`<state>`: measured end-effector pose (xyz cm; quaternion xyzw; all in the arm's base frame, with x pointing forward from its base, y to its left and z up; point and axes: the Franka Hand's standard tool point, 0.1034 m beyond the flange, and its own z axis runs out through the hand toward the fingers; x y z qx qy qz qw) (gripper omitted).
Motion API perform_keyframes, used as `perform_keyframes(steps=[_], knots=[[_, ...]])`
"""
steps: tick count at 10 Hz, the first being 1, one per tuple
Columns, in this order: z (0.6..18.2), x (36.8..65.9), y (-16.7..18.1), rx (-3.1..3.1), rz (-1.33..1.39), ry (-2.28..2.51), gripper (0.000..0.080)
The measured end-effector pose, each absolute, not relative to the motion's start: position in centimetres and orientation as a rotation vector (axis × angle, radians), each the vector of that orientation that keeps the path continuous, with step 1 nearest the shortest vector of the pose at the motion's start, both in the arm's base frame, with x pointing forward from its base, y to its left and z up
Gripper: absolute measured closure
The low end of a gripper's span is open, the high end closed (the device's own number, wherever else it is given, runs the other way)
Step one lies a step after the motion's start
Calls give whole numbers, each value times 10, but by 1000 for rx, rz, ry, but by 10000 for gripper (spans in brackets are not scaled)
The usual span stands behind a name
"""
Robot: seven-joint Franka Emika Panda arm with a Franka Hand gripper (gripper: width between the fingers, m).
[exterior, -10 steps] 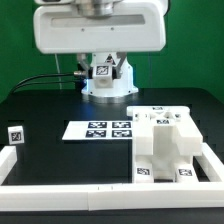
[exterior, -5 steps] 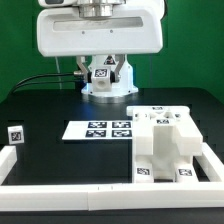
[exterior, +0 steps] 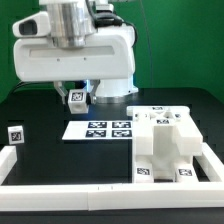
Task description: Assemble chair
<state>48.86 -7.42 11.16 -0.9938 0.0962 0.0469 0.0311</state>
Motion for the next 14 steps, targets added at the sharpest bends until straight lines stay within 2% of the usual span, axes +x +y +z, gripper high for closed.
perform_keyframes(steps=[4, 7, 11, 14], knots=[[109, 489, -76, -3064, 160, 292, 518], [84, 485, -90, -3035, 400, 330, 518], [81, 493, -98, -3138, 8, 325, 518], [63, 474, -121, -3111, -35, 392, 518]])
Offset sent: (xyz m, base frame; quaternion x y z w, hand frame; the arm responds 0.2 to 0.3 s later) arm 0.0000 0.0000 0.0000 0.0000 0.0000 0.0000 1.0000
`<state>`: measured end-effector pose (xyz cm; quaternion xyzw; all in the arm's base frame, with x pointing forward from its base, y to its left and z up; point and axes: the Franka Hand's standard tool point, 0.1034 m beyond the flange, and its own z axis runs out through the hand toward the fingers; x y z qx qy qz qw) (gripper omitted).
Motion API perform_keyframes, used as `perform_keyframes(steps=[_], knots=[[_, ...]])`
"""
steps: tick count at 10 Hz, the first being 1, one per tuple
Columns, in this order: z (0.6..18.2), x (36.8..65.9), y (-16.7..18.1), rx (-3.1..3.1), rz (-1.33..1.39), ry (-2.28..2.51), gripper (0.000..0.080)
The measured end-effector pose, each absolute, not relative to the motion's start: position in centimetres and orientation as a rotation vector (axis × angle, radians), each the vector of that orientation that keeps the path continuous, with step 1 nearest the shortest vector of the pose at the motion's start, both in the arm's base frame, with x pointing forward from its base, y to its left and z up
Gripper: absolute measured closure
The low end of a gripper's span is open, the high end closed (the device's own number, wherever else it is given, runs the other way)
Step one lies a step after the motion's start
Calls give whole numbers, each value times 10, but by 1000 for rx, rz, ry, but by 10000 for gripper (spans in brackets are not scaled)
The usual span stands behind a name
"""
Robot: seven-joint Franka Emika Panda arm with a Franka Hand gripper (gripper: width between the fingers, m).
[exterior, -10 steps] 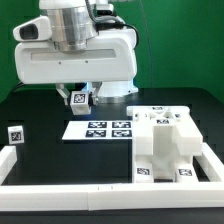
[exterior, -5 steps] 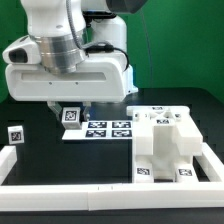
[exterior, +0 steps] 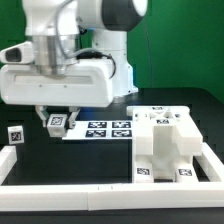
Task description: Assemble chair
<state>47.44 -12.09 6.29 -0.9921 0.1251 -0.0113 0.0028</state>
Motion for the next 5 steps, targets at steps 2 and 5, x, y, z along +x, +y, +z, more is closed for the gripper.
perform_keyframes(steps=[2, 5], knots=[[61, 470, -113, -3086, 32, 405, 518], [62, 467, -101, -2988, 377, 436, 518]])
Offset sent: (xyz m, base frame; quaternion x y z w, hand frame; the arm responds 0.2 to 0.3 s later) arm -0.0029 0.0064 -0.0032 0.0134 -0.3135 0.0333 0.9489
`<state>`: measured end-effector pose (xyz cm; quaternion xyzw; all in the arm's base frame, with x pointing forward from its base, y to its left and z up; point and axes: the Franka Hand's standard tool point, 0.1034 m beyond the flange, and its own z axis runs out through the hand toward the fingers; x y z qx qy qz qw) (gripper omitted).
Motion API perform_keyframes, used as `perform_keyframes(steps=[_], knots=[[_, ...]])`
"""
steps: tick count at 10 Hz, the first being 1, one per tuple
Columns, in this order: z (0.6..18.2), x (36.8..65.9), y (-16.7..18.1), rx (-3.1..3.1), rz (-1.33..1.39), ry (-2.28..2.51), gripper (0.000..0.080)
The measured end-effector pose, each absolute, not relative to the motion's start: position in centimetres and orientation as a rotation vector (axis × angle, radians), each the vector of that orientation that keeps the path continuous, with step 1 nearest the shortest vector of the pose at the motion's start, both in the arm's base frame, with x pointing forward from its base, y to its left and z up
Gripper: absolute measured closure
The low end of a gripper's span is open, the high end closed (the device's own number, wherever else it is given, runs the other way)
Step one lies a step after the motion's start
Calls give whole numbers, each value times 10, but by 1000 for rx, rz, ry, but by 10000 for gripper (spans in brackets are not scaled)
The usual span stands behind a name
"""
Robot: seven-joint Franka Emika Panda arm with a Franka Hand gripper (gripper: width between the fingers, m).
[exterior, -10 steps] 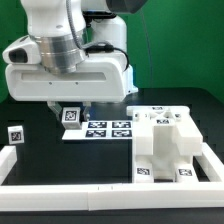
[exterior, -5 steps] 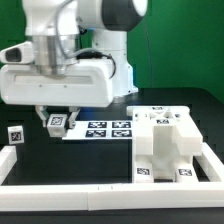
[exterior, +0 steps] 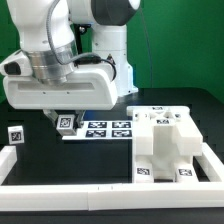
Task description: Assemble chair
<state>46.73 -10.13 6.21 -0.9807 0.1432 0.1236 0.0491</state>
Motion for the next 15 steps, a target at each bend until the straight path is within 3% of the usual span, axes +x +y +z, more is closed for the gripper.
perform_keyframes(steps=[3, 4, 6, 7, 15], knots=[[58, 455, -98, -2874, 684, 433, 518], [47, 437, -100, -2784, 888, 486, 518], [22, 430, -107, -2688, 1115, 507, 518], [19, 416, -103, -2591, 1275, 541, 518], [6, 415, -104, -2555, 1352, 549, 518]])
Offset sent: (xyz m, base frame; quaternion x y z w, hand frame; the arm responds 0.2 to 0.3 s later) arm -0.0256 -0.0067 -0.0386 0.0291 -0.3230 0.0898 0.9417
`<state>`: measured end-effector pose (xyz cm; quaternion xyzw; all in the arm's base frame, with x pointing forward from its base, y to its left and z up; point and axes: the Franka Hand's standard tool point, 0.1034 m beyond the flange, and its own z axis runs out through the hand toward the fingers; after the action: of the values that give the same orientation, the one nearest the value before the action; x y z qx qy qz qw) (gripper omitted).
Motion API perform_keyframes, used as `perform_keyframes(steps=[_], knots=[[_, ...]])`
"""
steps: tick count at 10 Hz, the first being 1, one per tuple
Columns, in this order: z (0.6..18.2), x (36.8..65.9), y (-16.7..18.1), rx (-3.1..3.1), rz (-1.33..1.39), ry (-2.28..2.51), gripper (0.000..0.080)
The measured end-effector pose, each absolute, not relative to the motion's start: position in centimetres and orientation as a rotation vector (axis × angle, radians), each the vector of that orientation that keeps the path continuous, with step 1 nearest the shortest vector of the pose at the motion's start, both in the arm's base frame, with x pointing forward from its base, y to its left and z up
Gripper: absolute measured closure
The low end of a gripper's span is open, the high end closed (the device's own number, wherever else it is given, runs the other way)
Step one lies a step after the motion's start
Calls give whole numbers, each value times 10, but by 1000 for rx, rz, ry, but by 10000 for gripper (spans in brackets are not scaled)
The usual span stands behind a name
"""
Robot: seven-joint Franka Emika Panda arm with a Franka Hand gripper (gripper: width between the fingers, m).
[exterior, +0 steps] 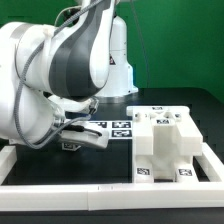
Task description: Assemble chair
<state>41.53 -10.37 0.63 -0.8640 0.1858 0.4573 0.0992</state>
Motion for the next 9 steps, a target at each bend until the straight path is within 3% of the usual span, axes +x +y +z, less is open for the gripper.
perform_keyframes(steps=[2, 4, 6, 9], knots=[[5, 419, -106, -2581, 1317, 553, 512], [6, 428, -112, -2616, 1256, 558, 192], [16, 446, -109, -2769, 1001, 549, 159], [32, 439, -104, -2900, 680, 526, 151]])
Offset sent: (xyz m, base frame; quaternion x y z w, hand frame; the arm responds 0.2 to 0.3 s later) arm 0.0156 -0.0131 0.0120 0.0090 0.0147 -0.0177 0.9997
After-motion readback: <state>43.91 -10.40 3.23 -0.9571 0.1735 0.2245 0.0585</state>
